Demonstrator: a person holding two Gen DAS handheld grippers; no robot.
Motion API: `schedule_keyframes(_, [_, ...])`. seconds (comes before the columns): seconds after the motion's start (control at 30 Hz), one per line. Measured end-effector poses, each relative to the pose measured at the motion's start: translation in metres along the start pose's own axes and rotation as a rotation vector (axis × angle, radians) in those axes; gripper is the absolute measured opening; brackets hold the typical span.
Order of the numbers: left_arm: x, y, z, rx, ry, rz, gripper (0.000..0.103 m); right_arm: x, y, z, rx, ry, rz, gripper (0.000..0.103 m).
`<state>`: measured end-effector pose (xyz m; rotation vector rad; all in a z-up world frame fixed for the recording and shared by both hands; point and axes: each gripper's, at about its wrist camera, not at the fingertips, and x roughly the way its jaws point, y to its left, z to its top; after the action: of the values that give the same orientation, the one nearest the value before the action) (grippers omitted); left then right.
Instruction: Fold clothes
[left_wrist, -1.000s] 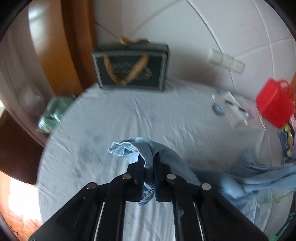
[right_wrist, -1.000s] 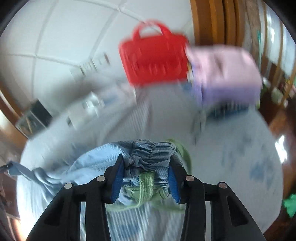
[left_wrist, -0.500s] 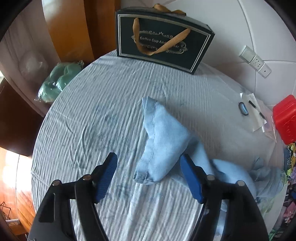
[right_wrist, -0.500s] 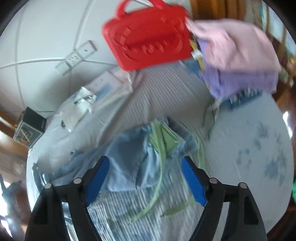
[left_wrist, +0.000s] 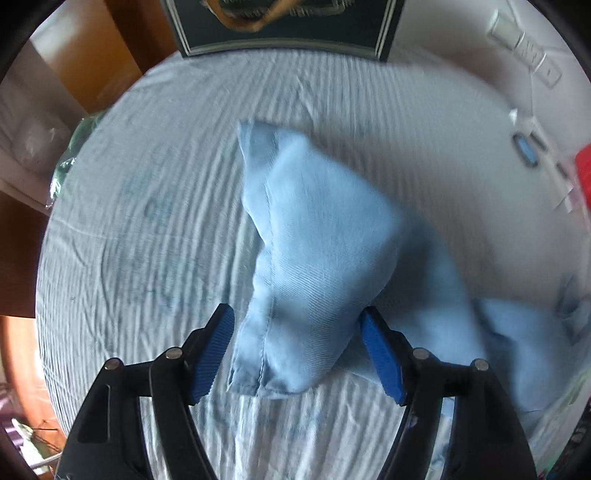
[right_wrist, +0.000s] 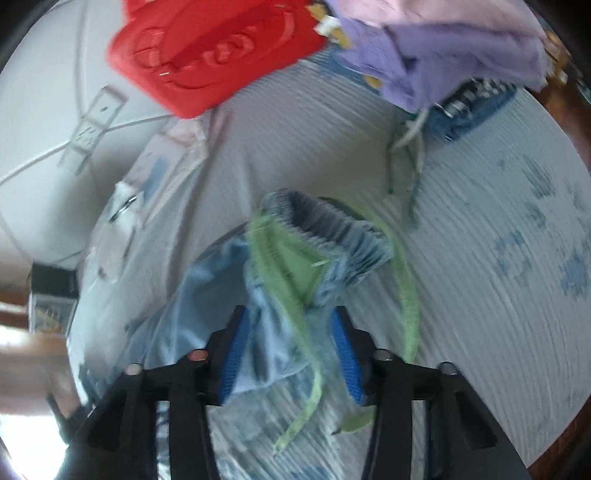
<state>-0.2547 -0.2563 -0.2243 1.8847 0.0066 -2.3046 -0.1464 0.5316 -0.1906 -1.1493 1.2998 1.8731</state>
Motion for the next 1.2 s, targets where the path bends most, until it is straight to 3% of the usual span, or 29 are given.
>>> schedule_keyframes(0.07, [0.008, -0.001, -0.002, 0.001, -0.001, -0.015, 0.073, 0.013, -0.004, 0.004, 0.019, 0.016, -0.009, 0.071])
schedule_keyframes(0.1, [0.009, -0.002, -0.003, 0.001, -0.002, -0.023, 0.069, 0.019, -0.006, 0.006, 0.029, 0.024, -0.013, 0.075])
schedule_keyframes(0.17, [0.003, -0.001, -0.002, -0.002, -0.01, -0.026, 0.032, 0.037, -0.002, 0.006, 0.02, 0.053, -0.028, 0.074])
schedule_keyframes(0.2, [-0.002, 0.0, 0.0, -0.006, -0.012, -0.02, 0.007, 0.046, 0.003, 0.005, 0.001, 0.069, -0.036, 0.061])
schedule_keyframes(0.23, [-0.008, 0.002, 0.002, -0.01, -0.014, -0.014, 0.006, 0.054, 0.012, 0.004, -0.036, 0.088, -0.063, 0.018])
schedule_keyframes(0.27, [-0.018, 0.005, 0.003, -0.016, -0.03, -0.008, 0.005, 0.055, 0.02, 0.003, -0.07, 0.089, -0.095, 0.006])
schedule_keyframes(0.33, [-0.052, 0.017, 0.006, -0.035, -0.109, -0.001, 0.005, 0.039, 0.035, 0.002, -0.126, 0.044, -0.118, 0.007])
schedule_keyframes(0.47, [-0.125, 0.055, 0.0, -0.086, -0.233, -0.044, 0.005, -0.048, 0.034, -0.001, -0.159, -0.117, -0.047, 0.006])
schedule_keyframes(0.53, [-0.157, 0.075, -0.011, -0.114, -0.265, -0.068, 0.005, -0.088, 0.021, -0.013, -0.165, -0.163, -0.029, 0.006])
schedule_keyframes(0.67, [-0.181, 0.101, -0.047, -0.114, -0.262, -0.094, 0.005, -0.156, -0.009, -0.042, -0.177, -0.225, -0.011, 0.006])
schedule_keyframes(0.83, [-0.163, 0.104, -0.113, -0.064, -0.164, -0.087, 0.005, -0.162, -0.073, -0.101, -0.158, -0.132, -0.06, 0.006])
schedule_keyframes(0.93, [-0.133, 0.101, -0.159, -0.037, -0.064, -0.061, 0.005, -0.142, -0.116, -0.131, -0.109, -0.037, -0.087, 0.006])
schedule_keyframes(1.1, [-0.09, 0.097, -0.209, -0.007, 0.053, -0.006, 0.005, -0.094, -0.181, -0.168, -0.007, 0.118, -0.118, 0.006])
schedule_keyframes(1.17, [-0.086, 0.095, -0.218, 0.013, 0.084, 0.024, 0.008, -0.091, -0.187, -0.17, -0.013, 0.131, -0.155, 0.013])
schedule_keyframes(1.2, [-0.086, 0.095, -0.221, 0.018, 0.093, 0.034, 0.009, -0.09, -0.189, -0.17, -0.018, 0.134, -0.175, 0.022])
